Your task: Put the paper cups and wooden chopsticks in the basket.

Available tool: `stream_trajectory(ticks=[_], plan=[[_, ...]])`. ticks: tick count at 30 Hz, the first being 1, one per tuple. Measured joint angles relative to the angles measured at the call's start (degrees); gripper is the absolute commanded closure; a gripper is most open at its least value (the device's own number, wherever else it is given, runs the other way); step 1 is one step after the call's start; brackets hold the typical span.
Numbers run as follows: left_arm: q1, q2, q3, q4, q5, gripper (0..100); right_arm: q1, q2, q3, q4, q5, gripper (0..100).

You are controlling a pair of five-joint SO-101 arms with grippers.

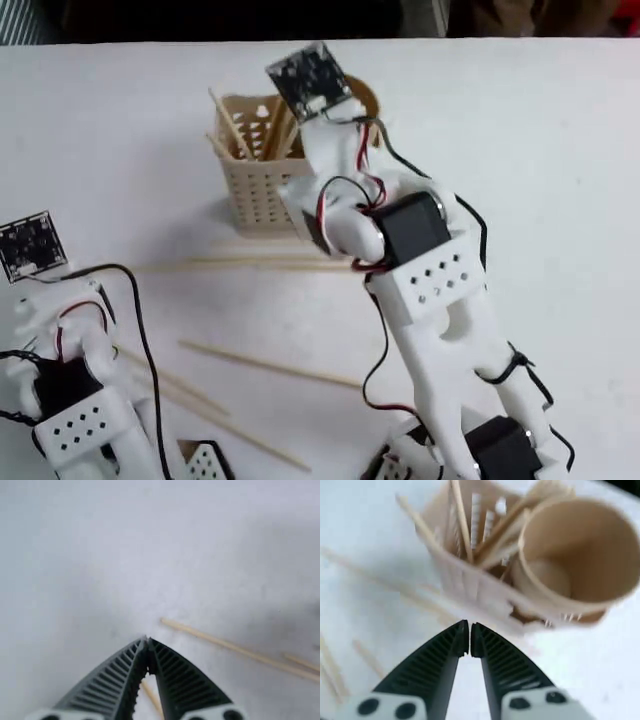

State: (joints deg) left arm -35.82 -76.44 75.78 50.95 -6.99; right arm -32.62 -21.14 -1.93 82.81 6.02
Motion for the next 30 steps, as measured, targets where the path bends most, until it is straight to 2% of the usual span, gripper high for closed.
stream_trajectory(ticks=[8,14,17,24,30], plan=[[0.00,0.00,-0.18,-1.41,-1.85,97,2.02,-0.35,12.48,3.87,0.00,98.1],[0.00,0.00,-4.22,-0.18,-3.34,86,2.20,-0.35,22.51,-0.53,0.00,98.1],[0.00,0.00,-8.00,2.81,-5.80,83,2.20,-0.35,27.52,-4.66,0.00,98.1],[3.16,0.00,-15.47,11.60,-17.93,80,2.81,-0.35,34.46,-12.04,2.20,98.1],[4.48,0.00,-15.82,14.15,-30.59,78,9.49,-0.35,34.46,-16.26,2.46,98.1]])
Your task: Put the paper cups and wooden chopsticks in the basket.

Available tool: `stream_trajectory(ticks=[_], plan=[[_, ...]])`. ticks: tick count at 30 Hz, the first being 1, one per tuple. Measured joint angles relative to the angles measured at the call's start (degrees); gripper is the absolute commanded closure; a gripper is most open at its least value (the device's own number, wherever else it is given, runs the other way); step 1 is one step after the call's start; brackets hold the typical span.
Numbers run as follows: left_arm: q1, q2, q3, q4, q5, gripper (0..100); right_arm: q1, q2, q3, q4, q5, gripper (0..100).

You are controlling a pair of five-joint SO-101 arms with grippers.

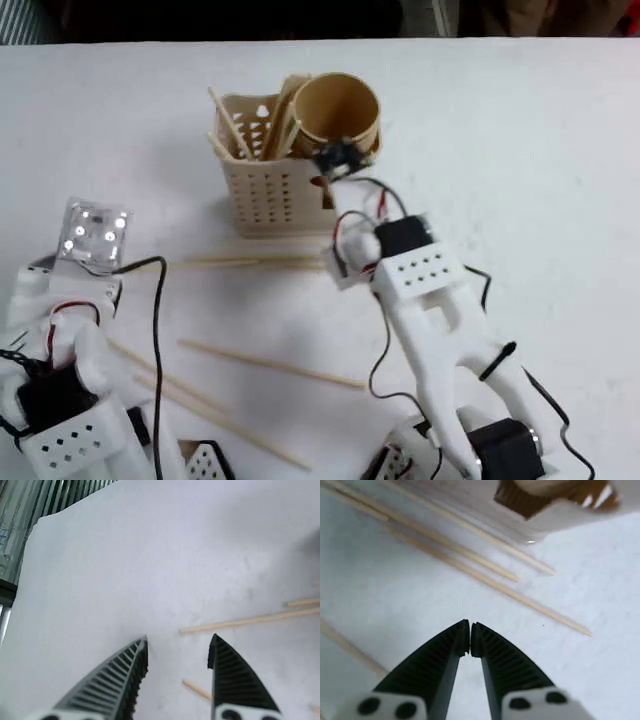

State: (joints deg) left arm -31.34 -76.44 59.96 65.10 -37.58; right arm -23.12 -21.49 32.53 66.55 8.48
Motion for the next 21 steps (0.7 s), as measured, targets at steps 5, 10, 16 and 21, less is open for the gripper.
stream_trajectory(ticks=[5,10,16,21], plan=[[3.60,11.08,-2.46,-0.09,-6.51,78,6.42,0.00,0.00,-2.90,0.00,98.1],[7.03,26.99,-9.14,-0.09,-13.27,78,8.09,0.00,0.00,-3.25,0.00,98.1],[10.90,46.07,-16.62,-0.18,-22.33,78,8.35,0.00,0.18,-3.69,0.00,98.1],[11.78,62.07,-23.74,-4.04,-24.09,79,8.35,0.00,0.18,-3.69,0.00,98.1]])
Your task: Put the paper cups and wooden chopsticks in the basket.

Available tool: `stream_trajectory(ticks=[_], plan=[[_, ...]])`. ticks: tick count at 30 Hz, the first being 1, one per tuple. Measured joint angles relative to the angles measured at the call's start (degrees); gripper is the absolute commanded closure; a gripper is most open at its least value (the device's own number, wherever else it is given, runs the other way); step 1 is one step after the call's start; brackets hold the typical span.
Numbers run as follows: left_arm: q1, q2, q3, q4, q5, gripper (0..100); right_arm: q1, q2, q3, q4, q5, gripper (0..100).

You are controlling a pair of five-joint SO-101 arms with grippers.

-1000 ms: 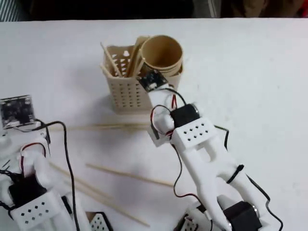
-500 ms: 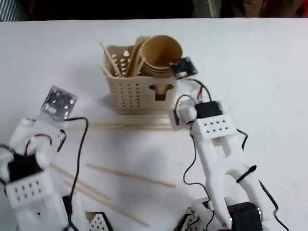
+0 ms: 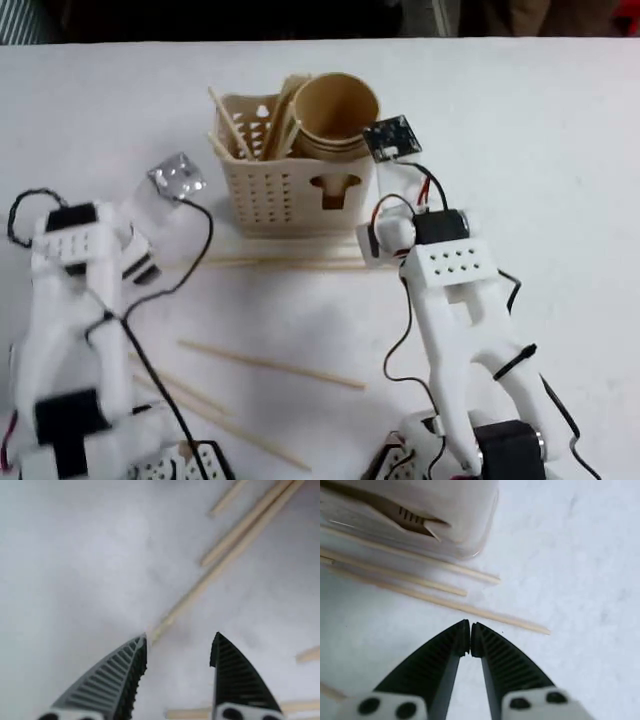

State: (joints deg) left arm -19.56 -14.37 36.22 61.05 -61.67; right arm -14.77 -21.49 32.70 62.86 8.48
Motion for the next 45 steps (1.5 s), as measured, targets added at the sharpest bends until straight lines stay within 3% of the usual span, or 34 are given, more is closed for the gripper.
stream_trajectory(ticks=[10,18,22,27,36,45], plan=[[0.00,28.13,-15.91,-1.32,-6.95,79,0.00,0.00,0.00,0.00,0.00,98.1],[0.44,38.51,-22.86,-0.18,-7.65,95,0.00,0.00,0.00,0.00,0.00,98.1],[0.70,39.47,-24.35,3.60,-8.26,98,0.00,0.00,0.00,0.00,0.00,98.1],[0.88,39.38,-26.11,8.97,-15.21,98,0.00,0.00,0.00,0.00,0.00,98.1],[0.62,37.89,-27.43,19.08,-16.26,98,0.00,0.00,0.00,0.00,0.00,98.1],[0.09,23.21,-27.25,36.22,-17.76,98,0.00,0.00,0.18,0.00,0.00,98.1]])
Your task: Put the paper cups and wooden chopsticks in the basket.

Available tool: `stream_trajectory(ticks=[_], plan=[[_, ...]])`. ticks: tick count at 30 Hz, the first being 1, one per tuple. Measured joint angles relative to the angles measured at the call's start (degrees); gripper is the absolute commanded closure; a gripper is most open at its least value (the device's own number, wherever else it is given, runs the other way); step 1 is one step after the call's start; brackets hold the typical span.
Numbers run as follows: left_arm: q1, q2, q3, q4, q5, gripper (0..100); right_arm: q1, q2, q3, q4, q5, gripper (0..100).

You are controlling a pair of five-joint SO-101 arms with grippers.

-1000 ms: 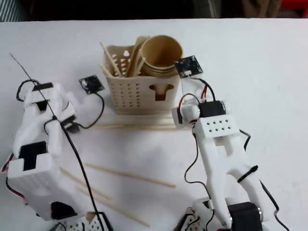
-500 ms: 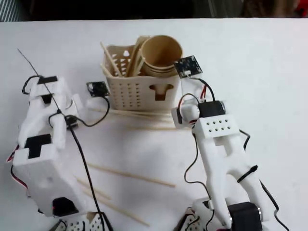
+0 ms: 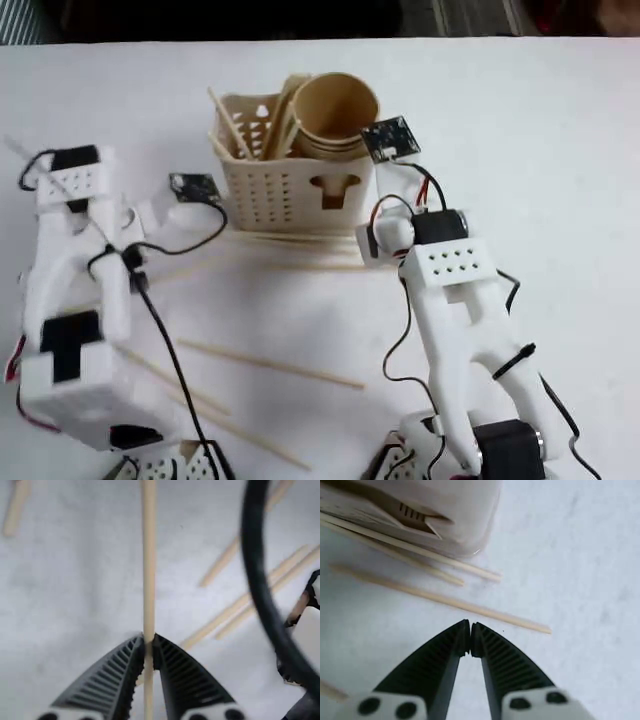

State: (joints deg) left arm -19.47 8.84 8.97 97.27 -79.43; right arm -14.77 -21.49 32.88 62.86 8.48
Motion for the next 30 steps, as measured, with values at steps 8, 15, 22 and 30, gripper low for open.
stream_trajectory(ticks=[8,15,22,30], plan=[[-2.73,-16.88,1.05,2.73,0.00,98,0.00,0.00,0.00,0.00,0.00,98.1],[-1.76,-35.87,5.45,1.76,1.58,98,0.00,0.00,0.00,0.00,0.00,98.1],[4.57,-54.33,13.98,-11.43,18.73,98,0.00,0.00,0.00,0.00,0.00,98.1],[13.45,-59.60,14.59,-26.11,44.48,98,0.00,0.00,0.00,0.00,0.00,98.1]])
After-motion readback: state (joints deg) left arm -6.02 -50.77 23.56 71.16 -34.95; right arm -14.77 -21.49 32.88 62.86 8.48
